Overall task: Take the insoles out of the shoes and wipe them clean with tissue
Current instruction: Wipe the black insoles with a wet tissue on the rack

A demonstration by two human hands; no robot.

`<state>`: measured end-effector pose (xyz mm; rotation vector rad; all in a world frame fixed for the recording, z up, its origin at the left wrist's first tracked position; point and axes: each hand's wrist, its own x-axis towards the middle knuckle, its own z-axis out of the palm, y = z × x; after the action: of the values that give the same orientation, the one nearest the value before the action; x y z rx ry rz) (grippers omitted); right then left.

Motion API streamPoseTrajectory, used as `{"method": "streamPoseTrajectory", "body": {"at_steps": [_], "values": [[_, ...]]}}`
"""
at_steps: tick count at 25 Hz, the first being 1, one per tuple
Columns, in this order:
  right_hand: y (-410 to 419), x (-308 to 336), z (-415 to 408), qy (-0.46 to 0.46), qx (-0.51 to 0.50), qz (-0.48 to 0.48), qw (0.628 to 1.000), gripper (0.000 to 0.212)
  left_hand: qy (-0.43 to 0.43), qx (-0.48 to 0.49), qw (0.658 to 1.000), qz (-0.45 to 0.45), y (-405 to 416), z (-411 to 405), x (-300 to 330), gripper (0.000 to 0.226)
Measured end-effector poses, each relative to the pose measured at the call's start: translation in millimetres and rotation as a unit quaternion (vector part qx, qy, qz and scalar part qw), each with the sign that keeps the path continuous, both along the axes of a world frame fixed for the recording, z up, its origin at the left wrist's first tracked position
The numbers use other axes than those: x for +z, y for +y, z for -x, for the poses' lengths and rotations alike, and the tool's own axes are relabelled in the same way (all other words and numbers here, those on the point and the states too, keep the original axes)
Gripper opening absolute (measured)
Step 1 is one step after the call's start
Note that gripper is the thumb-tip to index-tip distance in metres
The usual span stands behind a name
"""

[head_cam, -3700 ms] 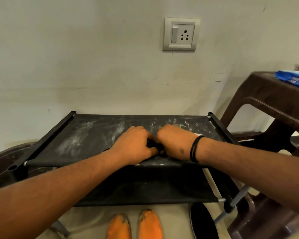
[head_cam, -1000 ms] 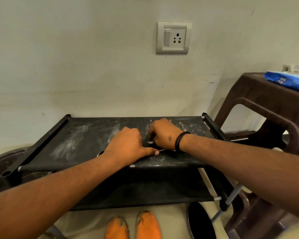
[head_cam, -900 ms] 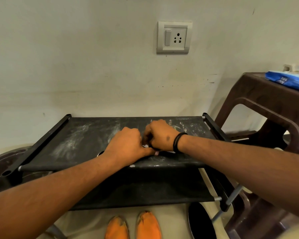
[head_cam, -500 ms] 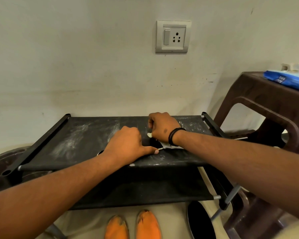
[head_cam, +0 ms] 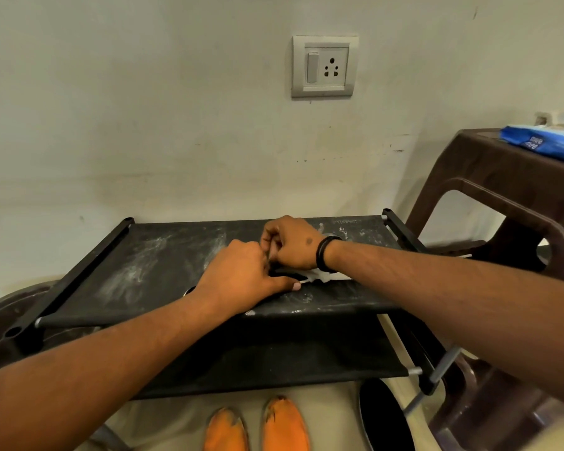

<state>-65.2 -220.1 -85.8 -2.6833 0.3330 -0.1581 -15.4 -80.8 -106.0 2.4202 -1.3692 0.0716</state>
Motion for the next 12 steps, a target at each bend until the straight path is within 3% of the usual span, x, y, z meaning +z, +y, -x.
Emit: {"method": "streamPoseTrajectory", "body": {"at_steps": [3,7,10,12], "values": [[-14.3,1.9,1.9,-0.009,-0.048,0.112,0.993,0.02,0.007,0.015,1.0,-0.007,-0.9,-3.5,-3.3,0.066],[-10.2,-2.8,15.6,0.012,0.039,0.008,0.999,0.023,0.008,0.01,1.0,-0.004,0.2,-2.0,-2.4,0.066],[-28.0,4.2,26.4,0.001,-0.004,0.085,0.996,0.024,0.024,0.023,0.999,-0.007,0.5,-1.6,-1.9,0.072],[-30.8,9.9,40.9,0.043,0.027,-0.022,0.998,0.029,0.019,0.024,0.999,-0.013,1.3,-1.0,-1.5,0.07]]}}
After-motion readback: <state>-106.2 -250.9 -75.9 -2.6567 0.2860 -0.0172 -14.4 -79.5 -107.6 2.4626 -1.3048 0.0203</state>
